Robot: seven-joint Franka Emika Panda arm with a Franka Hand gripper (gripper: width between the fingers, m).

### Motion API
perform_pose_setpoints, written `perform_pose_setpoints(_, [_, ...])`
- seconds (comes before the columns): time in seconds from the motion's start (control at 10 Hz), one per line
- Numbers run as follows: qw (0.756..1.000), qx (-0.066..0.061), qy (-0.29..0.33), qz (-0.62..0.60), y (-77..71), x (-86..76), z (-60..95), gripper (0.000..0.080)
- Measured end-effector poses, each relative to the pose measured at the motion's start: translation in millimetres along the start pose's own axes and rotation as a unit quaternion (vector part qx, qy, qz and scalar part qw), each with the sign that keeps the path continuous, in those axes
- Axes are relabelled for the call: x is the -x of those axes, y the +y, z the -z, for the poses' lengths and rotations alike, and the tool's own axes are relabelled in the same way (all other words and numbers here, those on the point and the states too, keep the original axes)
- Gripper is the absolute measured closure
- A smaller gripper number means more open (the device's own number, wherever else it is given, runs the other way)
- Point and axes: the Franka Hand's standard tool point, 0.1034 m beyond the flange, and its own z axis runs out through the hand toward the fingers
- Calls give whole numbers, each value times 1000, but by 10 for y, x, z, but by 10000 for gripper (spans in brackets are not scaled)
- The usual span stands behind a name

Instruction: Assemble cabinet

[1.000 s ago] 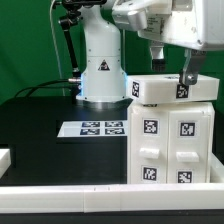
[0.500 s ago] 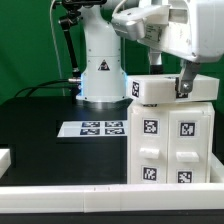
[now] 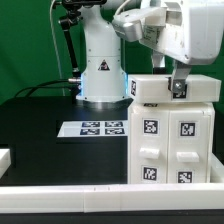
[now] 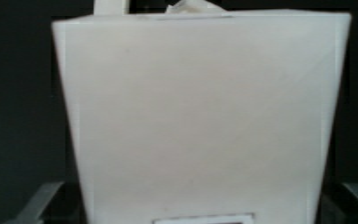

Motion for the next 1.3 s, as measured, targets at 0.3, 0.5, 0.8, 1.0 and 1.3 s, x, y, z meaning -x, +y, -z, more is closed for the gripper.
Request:
perform_pose_setpoints(0.3, [994,-1,2,-109,-5,9,-1,240])
perform_pose_setpoints(0.5, [981,-3,1,-193,-13,58,-3,240])
perform_pose_setpoints(0.8, [937,-4,2,-350,-28,61,-13,239])
perform_pose_setpoints(1.0, [902,-5,1,-432,-31,51,-16,239])
perform_pose_setpoints(1.3, [840,-4,1,-542,-30,39,-22,239])
